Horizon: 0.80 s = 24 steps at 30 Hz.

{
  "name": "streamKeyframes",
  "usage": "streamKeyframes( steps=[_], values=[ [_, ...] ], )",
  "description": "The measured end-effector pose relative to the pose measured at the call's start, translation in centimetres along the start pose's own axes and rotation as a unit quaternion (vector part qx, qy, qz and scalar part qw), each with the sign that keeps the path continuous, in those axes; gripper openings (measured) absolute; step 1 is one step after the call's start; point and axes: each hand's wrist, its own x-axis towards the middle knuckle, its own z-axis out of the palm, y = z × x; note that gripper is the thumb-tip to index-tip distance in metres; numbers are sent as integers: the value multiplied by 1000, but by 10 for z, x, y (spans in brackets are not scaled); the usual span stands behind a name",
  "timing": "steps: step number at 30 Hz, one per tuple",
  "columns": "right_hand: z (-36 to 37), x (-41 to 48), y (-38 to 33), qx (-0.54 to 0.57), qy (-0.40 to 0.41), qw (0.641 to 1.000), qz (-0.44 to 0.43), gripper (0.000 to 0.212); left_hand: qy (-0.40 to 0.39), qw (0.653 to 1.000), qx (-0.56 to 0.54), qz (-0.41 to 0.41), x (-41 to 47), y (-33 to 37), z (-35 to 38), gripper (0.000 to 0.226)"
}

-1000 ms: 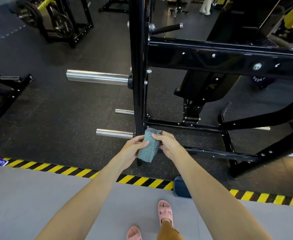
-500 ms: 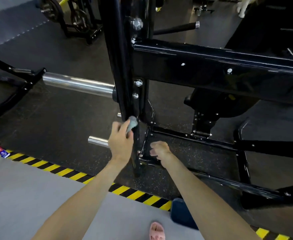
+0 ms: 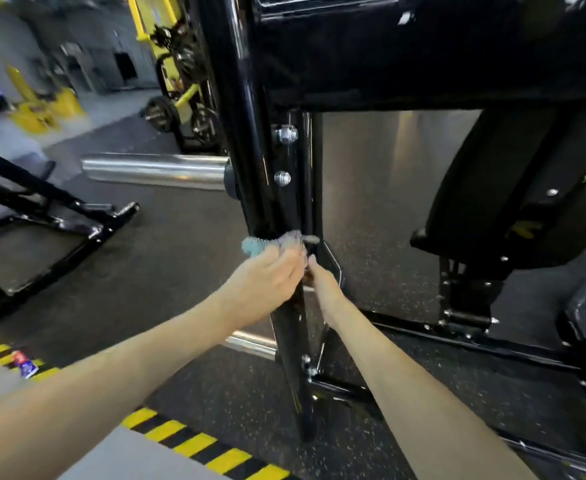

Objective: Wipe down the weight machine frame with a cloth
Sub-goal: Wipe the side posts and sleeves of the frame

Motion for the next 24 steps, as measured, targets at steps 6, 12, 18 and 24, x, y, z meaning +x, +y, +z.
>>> streamKeyframes(
  steps=[6,12,18,24],
  values=[
    [14,48,26,83,-71,987,-117,58,-130,991,4,-21,8,52,-1,51],
    [15,55,42,123,-128,972,-153,97,-70,983,139,-95,29,13,-11,47],
    [15,62,47,170,-166,945,-226,84,-153,987,42,5,13,68,3,57],
    [7,79,49,133,-189,944,-235,92,-75,993,67,-57,27,51,1,41]
  ],
)
